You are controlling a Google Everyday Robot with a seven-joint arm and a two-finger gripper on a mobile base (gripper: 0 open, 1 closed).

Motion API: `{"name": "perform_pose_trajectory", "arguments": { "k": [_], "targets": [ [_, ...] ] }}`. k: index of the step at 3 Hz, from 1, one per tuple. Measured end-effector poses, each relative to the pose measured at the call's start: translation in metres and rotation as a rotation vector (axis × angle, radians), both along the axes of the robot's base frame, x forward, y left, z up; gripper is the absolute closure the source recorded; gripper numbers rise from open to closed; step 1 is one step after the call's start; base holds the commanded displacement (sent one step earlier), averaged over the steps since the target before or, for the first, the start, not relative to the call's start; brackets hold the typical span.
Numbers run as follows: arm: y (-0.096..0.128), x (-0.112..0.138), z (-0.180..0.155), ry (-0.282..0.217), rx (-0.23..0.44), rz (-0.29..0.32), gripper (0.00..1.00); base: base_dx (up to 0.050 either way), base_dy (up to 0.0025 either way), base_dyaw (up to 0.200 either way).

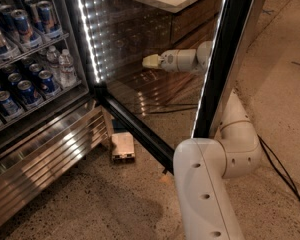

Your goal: Close right fridge door

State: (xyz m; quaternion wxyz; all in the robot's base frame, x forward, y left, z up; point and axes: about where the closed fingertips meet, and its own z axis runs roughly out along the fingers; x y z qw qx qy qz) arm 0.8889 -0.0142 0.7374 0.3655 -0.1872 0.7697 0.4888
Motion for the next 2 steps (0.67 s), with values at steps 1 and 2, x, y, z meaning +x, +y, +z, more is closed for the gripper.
{"name": "perform_pose_trajectory", "arguments": {
  "k": [1, 2],
  "targets": [
    [-0.047, 0.008, 0.002, 0.000, -0.016, -0.092, 1.00, 0.000, 0.00000, 0.000],
    [-0.076, 0.009, -0.016, 0.028, -0.012, -0.149, 1.00, 0.000, 0.00000, 0.000]
  ]
}}
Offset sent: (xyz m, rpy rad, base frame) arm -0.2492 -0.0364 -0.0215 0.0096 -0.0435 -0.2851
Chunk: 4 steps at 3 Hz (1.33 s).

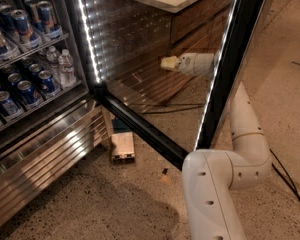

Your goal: Close right fridge door

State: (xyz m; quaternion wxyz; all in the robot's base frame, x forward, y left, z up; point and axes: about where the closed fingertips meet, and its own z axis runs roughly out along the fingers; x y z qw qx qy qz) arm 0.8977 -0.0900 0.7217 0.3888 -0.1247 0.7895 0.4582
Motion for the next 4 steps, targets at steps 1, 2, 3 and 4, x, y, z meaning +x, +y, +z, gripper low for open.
{"name": "perform_pose_trajectory", "arguments": {
  "k": [1, 2, 3, 4],
  "targets": [
    [0.007, -0.021, -0.062, 0.112, -0.057, 0.020, 1.00, 0.000, 0.00000, 0.000],
    [-0.006, -0.060, -0.128, 0.277, -0.073, -0.007, 1.00, 0.000, 0.00000, 0.000],
    [-0.006, -0.123, -0.203, 0.425, -0.109, -0.068, 1.00, 0.000, 0.00000, 0.000],
    [-0.003, -0.125, -0.204, 0.424, -0.118, -0.063, 1.00, 0.000, 0.00000, 0.000]
  ]
}}
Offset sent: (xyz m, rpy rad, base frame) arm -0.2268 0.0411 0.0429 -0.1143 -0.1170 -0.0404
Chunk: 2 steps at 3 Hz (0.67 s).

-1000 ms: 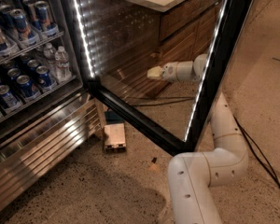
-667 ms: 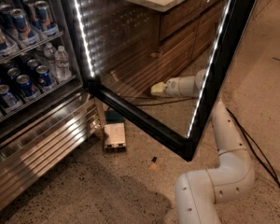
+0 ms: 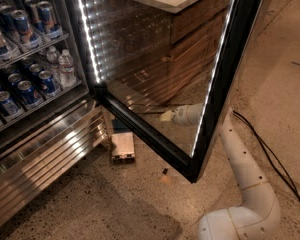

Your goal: Close right fridge door

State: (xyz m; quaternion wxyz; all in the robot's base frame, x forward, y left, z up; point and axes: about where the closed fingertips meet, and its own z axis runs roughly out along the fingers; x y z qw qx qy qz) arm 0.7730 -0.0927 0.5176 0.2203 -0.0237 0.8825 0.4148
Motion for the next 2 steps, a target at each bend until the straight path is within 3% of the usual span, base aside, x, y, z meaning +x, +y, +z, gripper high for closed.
{"name": "perform_pose_trajectory", "arguments": {
  "k": [1, 2],
  "targets": [
    [0.0160, -0.0283, -0.0106, 0.013, -0.012, 0.033, 1.00, 0.000, 0.00000, 0.000],
    [0.0161, -0.0283, -0.0107, 0.013, -0.012, 0.033, 1.00, 0.000, 0.00021, 0.192]
  ]
}}
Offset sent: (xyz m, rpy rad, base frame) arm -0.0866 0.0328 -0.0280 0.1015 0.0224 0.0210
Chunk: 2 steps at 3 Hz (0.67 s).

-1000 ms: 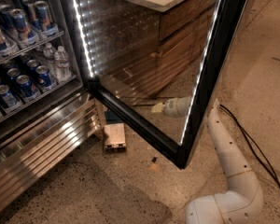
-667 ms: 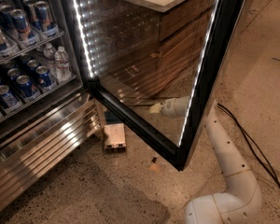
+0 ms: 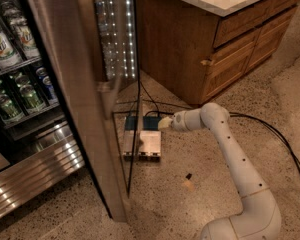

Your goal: Close right fridge door

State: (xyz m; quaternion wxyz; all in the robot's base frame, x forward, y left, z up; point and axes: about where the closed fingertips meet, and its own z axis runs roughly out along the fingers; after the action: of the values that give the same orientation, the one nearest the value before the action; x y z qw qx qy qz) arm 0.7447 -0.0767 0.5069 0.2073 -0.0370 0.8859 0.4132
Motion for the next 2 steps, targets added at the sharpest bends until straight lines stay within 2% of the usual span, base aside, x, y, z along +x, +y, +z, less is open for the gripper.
{"name": "perform_pose_trajectory", "arguments": {
  "k": [2],
  "targets": [
    [0.0001, 0.0000, 0.0000, 0.000, 0.000, 0.000, 1.00, 0.000, 0.00027, 0.190]
  ]
}}
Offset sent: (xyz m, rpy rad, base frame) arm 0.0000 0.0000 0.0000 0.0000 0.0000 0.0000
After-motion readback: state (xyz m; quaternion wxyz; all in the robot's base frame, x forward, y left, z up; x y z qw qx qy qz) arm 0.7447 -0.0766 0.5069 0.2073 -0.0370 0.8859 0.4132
